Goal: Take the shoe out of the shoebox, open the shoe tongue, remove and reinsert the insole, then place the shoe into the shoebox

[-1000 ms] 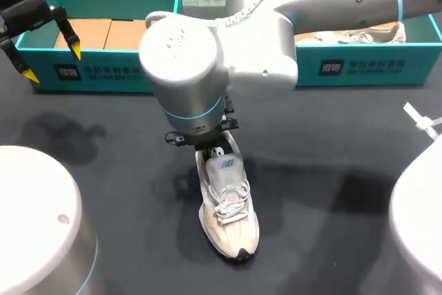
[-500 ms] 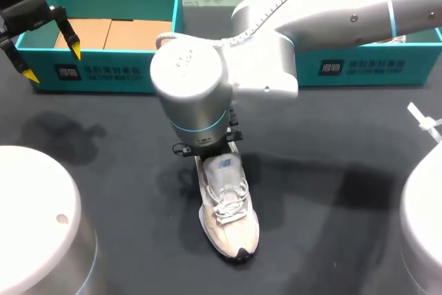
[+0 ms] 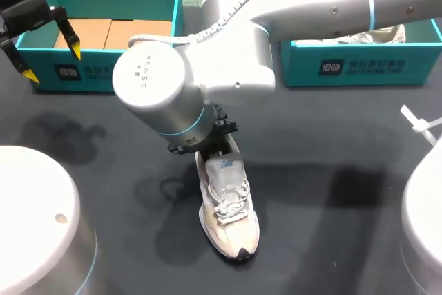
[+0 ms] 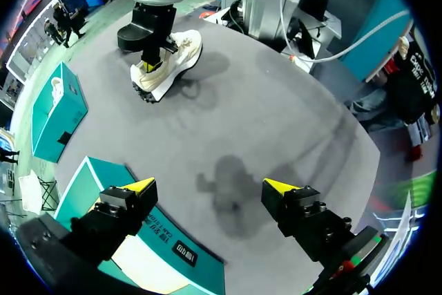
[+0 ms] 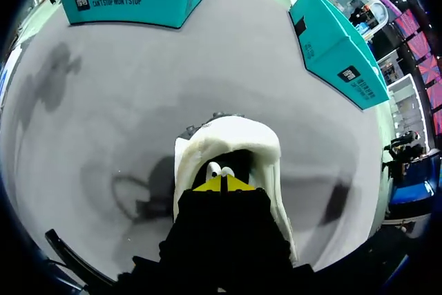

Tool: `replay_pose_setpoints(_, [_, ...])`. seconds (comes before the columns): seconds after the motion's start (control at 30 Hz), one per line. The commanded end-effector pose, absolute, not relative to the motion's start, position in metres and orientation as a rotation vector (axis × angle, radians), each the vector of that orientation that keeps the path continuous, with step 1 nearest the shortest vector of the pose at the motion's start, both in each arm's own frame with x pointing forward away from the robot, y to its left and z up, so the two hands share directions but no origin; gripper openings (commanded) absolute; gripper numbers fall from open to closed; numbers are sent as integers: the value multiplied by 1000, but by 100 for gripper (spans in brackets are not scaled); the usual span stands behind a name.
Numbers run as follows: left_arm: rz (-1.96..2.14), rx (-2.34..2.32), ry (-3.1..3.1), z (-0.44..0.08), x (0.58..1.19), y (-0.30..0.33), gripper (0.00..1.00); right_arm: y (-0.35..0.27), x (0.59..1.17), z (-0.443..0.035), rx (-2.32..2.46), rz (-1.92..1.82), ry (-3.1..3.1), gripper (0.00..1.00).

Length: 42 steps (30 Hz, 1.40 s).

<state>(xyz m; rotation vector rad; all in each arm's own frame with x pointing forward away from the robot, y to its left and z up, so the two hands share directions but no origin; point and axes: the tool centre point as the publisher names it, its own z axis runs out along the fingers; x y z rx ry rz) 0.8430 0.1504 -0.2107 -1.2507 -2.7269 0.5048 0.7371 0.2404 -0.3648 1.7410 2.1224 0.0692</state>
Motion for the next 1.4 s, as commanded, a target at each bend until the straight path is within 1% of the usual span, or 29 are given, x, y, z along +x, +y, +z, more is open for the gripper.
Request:
replay_pose_setpoints(0.03, [500,-1251,-2726,-210,843,150,100,239,738,-397,1836,117,2067,0])
replay_pose_setpoints(0.17, [500,-1251,-2726,-210,843,150,100,236,737,-412,1838,104,2079,0])
replay_pose_setpoints(0.3, [500,-1251,-2726,-210,843,150,100,230,731,-416,1849,65,2076,0])
replay_pose_setpoints(0.5, [500,-1251,-2726,-210,843,150,100,224,716,-401,1855,21,2039,0])
replay_pose_setpoints(0.67, [500,-1251,-2726,-210,843,150,100,225,717,-378,1795,19,2026,0])
replay_pose_setpoints(0.77, [500,-1251,-2726,-210,843,150,100,226,720,-374,1776,51,2047,0])
replay_pose_setpoints(0.97, [500,-1251,-2726,-210,843,150,100,226,730,-394,1785,91,2124,0])
replay_pose_setpoints(1.2, [500,-1251,-2726,-210,843,150,100,222,727,-414,1825,82,2177,0])
replay_pose_setpoints(1.3, [500,-1251,-2726,-210,843,150,100,221,722,-413,1850,80,2175,0])
replay_pose_setpoints(1.4, [500,-1251,-2726,-210,843,150,100,224,719,-399,1843,47,2172,0])
